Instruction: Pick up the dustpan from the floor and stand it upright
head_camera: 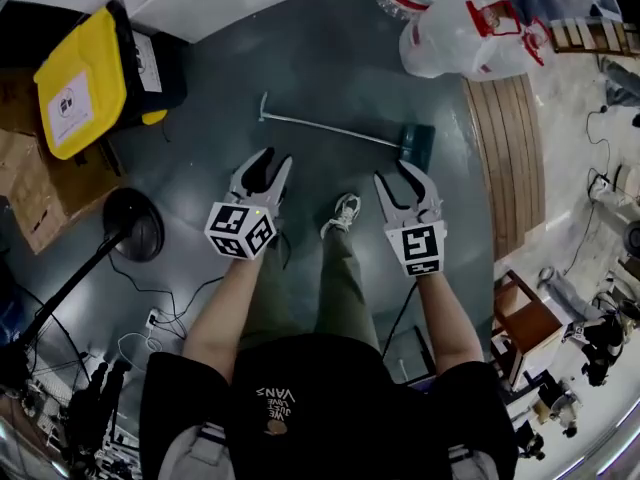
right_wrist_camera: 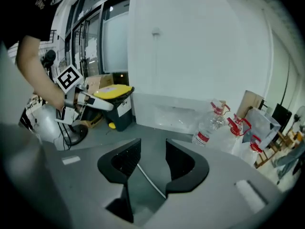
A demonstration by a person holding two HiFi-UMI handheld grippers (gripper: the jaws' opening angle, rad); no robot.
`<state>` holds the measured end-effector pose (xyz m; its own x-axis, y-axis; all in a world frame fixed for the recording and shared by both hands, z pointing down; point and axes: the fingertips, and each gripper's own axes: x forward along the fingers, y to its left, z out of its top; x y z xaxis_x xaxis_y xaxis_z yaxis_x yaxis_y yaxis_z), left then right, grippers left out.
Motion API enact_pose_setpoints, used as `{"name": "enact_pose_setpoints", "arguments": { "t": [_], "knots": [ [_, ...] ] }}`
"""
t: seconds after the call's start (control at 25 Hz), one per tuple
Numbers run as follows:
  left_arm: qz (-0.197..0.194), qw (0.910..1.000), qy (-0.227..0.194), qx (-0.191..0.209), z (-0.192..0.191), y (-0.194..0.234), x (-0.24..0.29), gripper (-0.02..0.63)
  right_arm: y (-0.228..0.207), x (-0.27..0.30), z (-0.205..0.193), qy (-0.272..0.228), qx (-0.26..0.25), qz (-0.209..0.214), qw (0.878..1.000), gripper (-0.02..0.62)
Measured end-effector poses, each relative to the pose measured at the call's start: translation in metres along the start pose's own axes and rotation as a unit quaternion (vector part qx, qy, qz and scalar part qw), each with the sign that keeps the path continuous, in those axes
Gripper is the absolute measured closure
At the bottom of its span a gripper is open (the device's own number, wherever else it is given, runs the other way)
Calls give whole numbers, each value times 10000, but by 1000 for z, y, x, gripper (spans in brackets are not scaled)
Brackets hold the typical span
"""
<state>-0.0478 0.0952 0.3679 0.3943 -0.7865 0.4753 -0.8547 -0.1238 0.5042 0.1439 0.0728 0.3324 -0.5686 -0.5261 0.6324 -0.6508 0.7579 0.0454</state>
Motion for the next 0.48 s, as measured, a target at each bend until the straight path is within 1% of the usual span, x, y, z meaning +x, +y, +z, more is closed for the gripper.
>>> {"name": "enact_pose_setpoints", "arguments": {
  "t": [0.16, 0.24, 0.36, 0.48],
  "knots": [
    [209, 9982, 367, -434, -54, 42, 37, 431, -3, 44, -65, 587, -337, -19, 9977, 431],
    [313, 9961, 520, -642, -78, 61, 56, 406, -5, 65, -100, 822, -358, 29, 9960, 423],
    [422, 9931, 727, -813, -111, 89, 84, 389, -8, 100, -148, 1250, -404, 134, 9912, 422],
    [535, 9901, 870, -959, -143, 117, 113, 374, -10, 133, -193, 1555, -423, 260, 9866, 414]
  ]
}}
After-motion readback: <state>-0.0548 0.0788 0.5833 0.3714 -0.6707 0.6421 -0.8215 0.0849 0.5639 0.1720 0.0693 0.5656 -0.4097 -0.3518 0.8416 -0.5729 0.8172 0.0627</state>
